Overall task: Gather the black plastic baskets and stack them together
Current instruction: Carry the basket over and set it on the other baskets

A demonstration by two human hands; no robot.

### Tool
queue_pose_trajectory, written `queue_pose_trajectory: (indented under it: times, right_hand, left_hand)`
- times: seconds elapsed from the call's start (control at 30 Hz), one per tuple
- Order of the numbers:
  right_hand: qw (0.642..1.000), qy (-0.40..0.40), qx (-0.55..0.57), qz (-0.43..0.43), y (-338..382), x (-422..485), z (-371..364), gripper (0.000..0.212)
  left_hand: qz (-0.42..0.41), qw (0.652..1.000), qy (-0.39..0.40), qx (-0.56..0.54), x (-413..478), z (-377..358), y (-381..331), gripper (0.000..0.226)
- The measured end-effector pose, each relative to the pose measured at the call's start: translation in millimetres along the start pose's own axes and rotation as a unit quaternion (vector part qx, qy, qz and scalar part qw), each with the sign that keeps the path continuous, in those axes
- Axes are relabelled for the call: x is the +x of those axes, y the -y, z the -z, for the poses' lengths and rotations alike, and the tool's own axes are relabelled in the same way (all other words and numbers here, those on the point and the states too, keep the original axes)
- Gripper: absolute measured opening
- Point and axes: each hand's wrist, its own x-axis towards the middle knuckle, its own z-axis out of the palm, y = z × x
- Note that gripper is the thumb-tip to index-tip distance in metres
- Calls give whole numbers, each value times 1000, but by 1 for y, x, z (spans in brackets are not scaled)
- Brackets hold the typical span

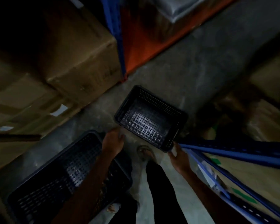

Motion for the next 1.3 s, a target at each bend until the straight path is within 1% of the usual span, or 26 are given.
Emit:
queue_pose_trajectory:
  times: [0.07,0.13,0.17,0.27,0.33,0.4,0.47,0.53,0.57,0.63,0.67,0.73,0.83,0.93,1.03,1.1,1.17,1.3]
  right_hand:
    - [999,-14,13,-34,-26,55,-20,64]
    - [997,-27,27,-68,-51,109,-41,68]
    - [995,-31,35,-91,-66,139,-55,70]
    - [985,-51,73,-147,-101,205,-86,75]
    - [980,-64,85,-169,-114,234,-100,78]
    - [974,-84,90,-190,-128,263,-118,78]
    - [960,-138,106,-220,-129,281,-125,74]
    - [943,-183,128,-246,-132,297,-128,66]
    - [939,-181,141,-257,-133,302,-127,62]
    - [927,-151,172,-297,-135,309,-123,55]
    - [923,-151,183,-302,-136,310,-121,54]
    - [921,-181,181,-293,-130,308,-112,51]
    - [922,-206,173,-278,-110,298,-86,51]
    - [934,-196,163,-252,-87,281,-48,51]
    - [939,-173,166,-248,-47,249,10,52]
    - [951,-145,157,-225,-21,229,49,47]
    - [959,-131,147,-204,9,201,87,45]
    - [962,-184,148,-139,69,130,152,45]
  left_hand:
    - [-20,999,-24,-1,66,-26,4,45]
    - [-13,997,-74,9,126,-53,12,55]
    - [-6,996,-82,28,159,-74,22,57]
    - [8,992,-70,109,238,-118,51,66]
    - [14,987,-81,138,279,-136,69,75]
    - [48,985,-93,136,324,-157,86,85]
    - [94,987,-87,93,360,-166,96,89]
    - [119,991,-35,52,392,-175,105,83]
    - [120,992,-4,41,402,-177,109,74]
    - [125,991,43,18,414,-180,117,53]
    - [129,990,55,-12,416,-181,119,45]
    - [129,989,57,-44,414,-176,118,38]
    - [126,990,43,-57,399,-152,100,34]
    - [107,992,38,-56,378,-115,75,32]
    - [119,988,59,-80,339,-49,35,36]
    - [141,986,53,-65,307,-4,9,42]
    - [156,984,34,-80,270,38,-17,46]
    - [154,986,-14,-60,185,114,-49,52]
